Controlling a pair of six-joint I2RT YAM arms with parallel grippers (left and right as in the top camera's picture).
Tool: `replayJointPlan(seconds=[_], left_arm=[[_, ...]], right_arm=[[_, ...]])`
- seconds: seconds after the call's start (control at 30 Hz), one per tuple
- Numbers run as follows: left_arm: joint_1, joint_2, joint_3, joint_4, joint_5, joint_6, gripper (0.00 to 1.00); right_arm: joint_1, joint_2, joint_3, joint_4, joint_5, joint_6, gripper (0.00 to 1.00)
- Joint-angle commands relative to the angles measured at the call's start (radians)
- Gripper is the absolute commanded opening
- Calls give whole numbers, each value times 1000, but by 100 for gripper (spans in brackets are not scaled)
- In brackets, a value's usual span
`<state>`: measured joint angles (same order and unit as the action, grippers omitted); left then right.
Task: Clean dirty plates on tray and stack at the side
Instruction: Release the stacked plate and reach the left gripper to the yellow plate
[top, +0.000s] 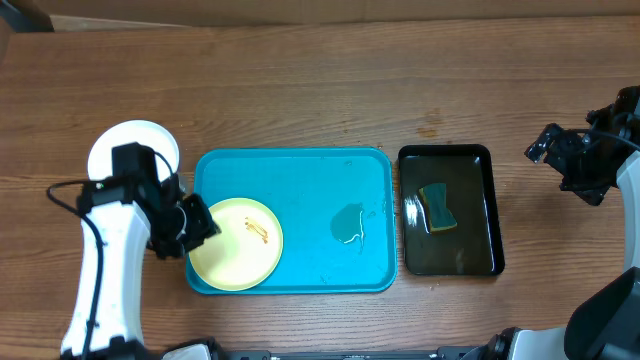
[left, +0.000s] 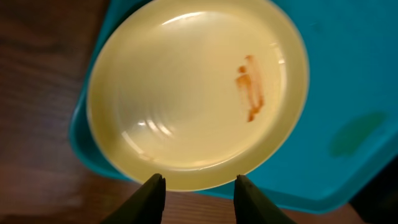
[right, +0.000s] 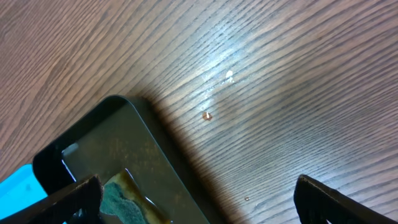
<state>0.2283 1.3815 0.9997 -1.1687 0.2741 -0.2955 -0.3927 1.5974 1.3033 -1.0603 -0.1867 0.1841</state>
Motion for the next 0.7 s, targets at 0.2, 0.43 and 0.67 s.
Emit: replayJointPlan(seconds=[0.2, 0.43, 0.67], left_arm=[[-31, -52, -280, 155, -269, -184, 44], [-31, -52, -301, 202, -282, -184, 44], [-31, -52, -306, 221, -330, -184, 42]], right_arm=[[-3, 0, 14, 4, -6, 3, 100], [-3, 0, 14, 4, -6, 3, 100], [-3, 0, 14, 4, -6, 3, 100]])
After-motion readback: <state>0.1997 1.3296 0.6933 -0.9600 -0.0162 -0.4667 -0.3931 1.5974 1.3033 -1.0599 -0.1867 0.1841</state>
